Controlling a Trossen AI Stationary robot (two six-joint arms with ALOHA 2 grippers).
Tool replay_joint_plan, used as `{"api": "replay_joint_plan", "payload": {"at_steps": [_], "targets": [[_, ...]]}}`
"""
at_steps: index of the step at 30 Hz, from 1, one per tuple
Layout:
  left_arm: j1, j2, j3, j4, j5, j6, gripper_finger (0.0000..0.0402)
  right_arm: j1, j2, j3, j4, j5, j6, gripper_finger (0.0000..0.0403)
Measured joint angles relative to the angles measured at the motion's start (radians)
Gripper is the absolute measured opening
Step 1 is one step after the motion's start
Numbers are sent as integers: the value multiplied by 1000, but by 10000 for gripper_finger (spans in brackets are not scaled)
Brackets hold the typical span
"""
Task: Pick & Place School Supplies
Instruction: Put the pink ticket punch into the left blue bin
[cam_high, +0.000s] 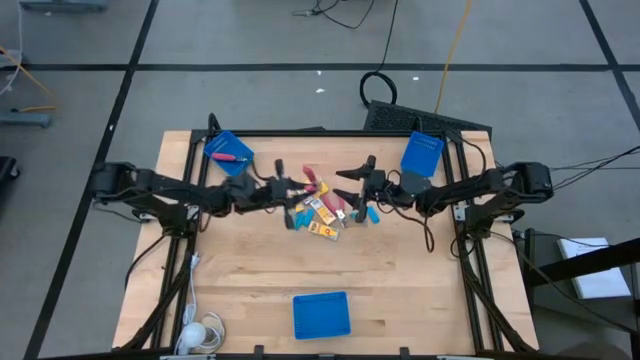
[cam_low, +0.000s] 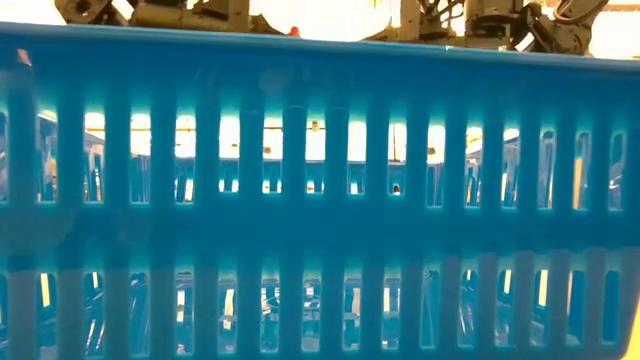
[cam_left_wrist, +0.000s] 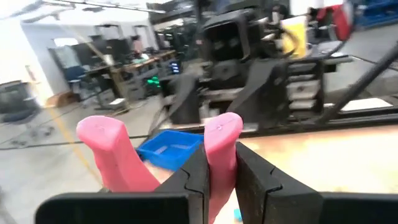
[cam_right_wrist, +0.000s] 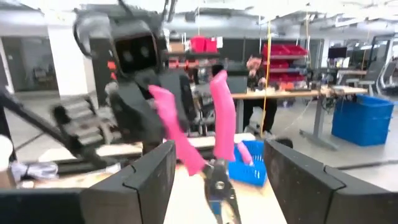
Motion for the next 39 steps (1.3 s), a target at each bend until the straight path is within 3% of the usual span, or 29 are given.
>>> {"api": "replay_joint_plan", "payload": {"at_steps": [12,18,24,29,34,39], "targets": [[84,-346,-329,32,-191,-50,46,-2,-50,-38,-9,11,0,228],[132,-486,-454,32,-364,-124,46,-3,-50,-38,-16,29,0,225],[174,-537,-494,8,-676,-326,46,-3,-50,-38,-14,29,0,224],[233,-533,-430,-192,-815,-489,46,-3,-50,-38,-6,29,0,223],[346,-533,-347,-518,-778,-785,46,-3,-50,-38,-1,29,0,222],[453,-532,-351,-544,-691,-860,46,-3,-50,-38,-1,29,0,221]]}}
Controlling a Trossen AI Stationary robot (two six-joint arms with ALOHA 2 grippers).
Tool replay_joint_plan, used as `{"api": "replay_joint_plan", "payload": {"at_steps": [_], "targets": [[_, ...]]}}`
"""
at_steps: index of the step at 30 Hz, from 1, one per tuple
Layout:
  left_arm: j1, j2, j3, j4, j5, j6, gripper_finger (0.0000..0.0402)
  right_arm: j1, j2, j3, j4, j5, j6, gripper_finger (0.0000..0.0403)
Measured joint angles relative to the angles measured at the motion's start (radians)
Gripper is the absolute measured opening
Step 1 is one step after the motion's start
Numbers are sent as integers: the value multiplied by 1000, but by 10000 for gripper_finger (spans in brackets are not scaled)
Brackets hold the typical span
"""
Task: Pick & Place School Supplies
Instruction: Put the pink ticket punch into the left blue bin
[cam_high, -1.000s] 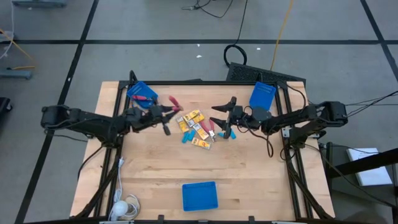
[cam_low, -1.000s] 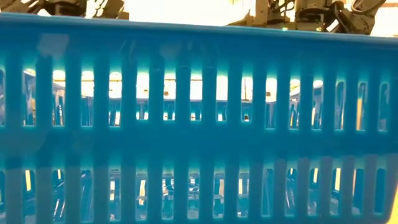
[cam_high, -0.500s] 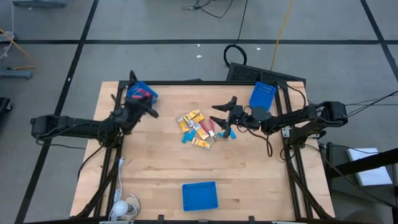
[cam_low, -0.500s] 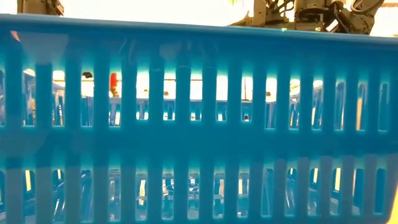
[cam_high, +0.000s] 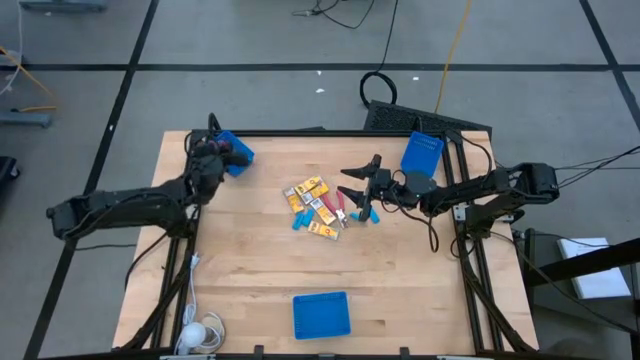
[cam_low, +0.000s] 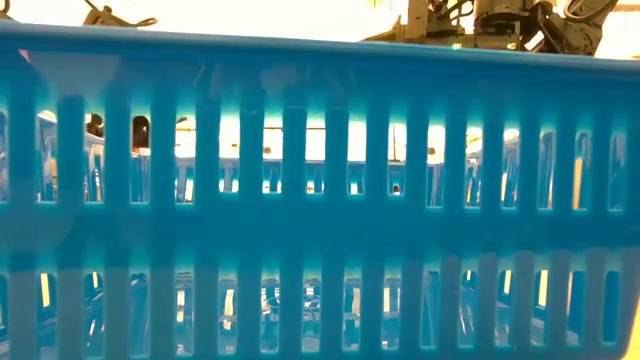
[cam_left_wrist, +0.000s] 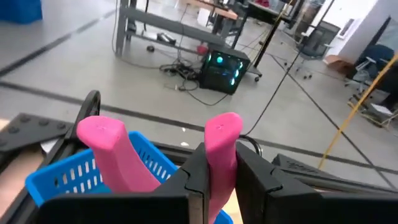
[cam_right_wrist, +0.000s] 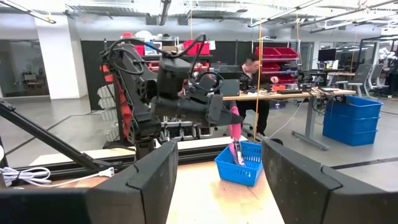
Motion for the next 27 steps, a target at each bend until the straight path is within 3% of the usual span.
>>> {"api": "replay_joint_plan", "payload": {"at_steps": [12,27], "targets": [[142,106,-1,98,60,21,47,0,0,0,4,0,-3,220],[168,372,-2,304,109,-30,50,0,0,0,7,0,-3,215]]}}
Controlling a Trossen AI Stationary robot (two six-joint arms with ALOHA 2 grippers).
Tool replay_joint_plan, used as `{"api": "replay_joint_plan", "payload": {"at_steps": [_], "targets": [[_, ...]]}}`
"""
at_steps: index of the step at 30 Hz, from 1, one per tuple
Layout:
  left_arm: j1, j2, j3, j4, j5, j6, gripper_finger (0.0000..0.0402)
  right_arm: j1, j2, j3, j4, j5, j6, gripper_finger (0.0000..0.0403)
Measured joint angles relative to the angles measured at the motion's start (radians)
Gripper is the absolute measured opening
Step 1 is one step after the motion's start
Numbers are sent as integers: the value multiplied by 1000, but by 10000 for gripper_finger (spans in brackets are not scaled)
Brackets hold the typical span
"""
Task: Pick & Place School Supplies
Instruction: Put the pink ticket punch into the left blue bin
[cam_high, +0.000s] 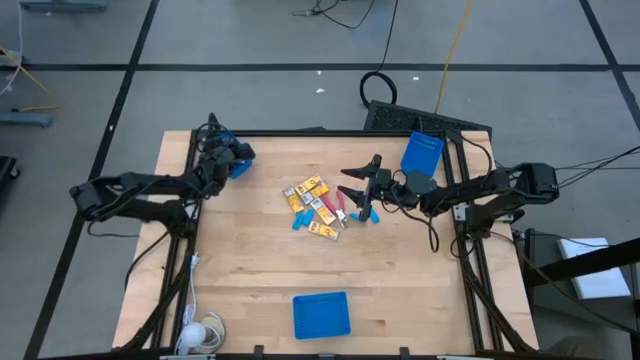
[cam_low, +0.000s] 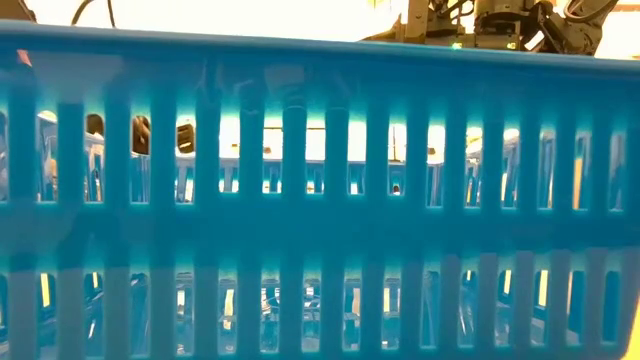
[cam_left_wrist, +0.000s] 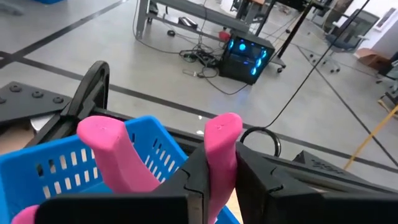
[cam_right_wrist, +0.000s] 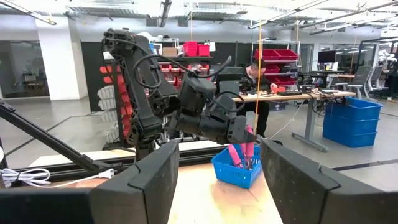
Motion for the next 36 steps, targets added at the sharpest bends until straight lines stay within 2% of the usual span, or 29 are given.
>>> {"api": "replay_joint_plan", "payload": {"at_steps": [9,16,21,36], "targets": [[0,19,0,29,-2,68,141,0,0,0,0,0,0,216],[0,18,0,37,-2,90,183,0,0,0,0,0,0,215],[0,-19,0,41,-2,146,193,0,0,0,-2,0,0,216],[-28,-190,0,37,-2,295,179,0,0,0,-8,0,0,216]]}}
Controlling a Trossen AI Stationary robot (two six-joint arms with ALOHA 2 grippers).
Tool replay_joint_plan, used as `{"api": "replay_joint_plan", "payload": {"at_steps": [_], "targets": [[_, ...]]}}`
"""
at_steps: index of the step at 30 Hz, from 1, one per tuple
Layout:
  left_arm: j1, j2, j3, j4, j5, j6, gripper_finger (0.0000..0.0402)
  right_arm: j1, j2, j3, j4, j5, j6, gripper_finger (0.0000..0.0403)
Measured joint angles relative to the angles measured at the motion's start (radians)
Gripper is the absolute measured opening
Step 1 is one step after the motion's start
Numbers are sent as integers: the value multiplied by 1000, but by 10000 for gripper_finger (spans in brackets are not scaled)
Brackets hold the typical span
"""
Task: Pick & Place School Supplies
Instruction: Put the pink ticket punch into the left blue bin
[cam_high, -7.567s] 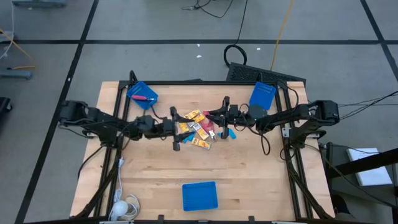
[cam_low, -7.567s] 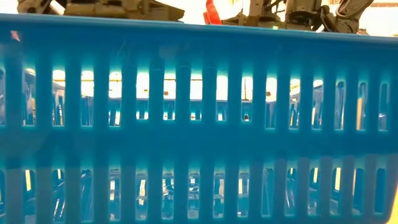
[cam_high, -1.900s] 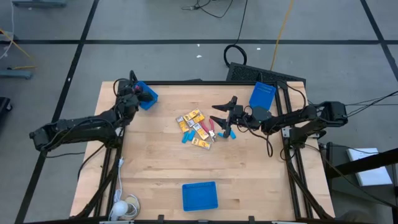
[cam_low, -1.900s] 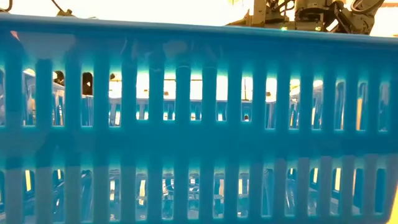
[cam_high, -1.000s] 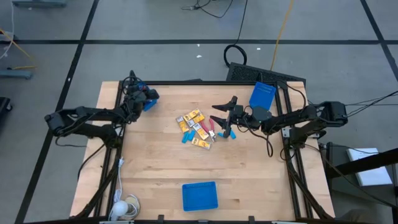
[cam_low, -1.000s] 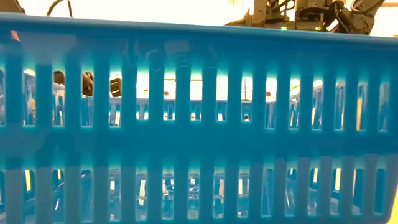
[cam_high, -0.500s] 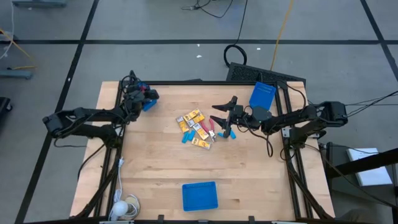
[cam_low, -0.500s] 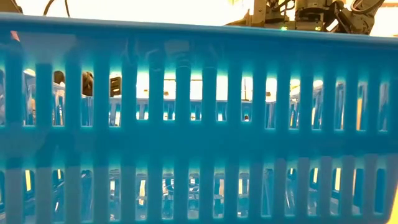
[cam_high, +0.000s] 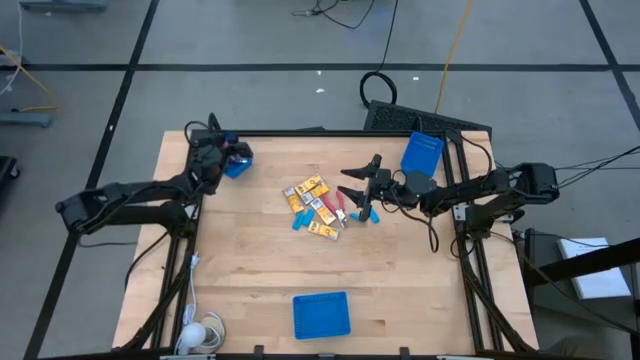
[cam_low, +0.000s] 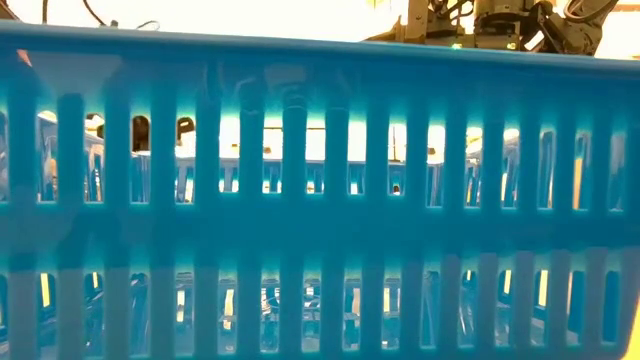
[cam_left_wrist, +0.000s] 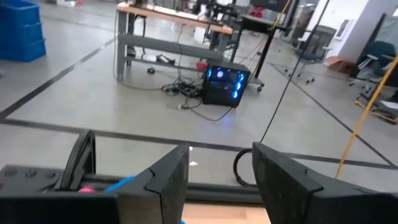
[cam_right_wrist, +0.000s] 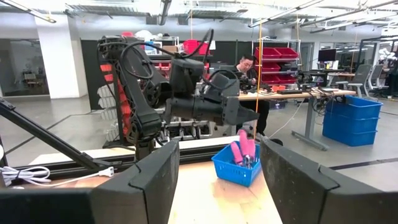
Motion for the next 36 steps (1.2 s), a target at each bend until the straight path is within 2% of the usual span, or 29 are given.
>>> {"api": "replay_joint_plan", "payload": {"at_steps": [10,15,20,22,25,30,36], "targets": [[-108,-140,0,1,25,12,177,0,0,0,0,0,0,216],[-164,-182,0,2,150,11,184,0,0,0,-13,0,0,213],[-191,-185,0,3,366,11,186,0,0,1,-95,0,-6,216],[-197,-186,0,3,460,20,186,0,0,15,-186,2,5,215],[-211,-185,0,4,570,69,187,2,1,87,-432,78,4,212],[-256,-172,0,5,660,181,187,2,47,240,-843,190,93,212],[-344,-111,0,33,724,391,187,-2,141,340,-1017,205,190,217]]}}
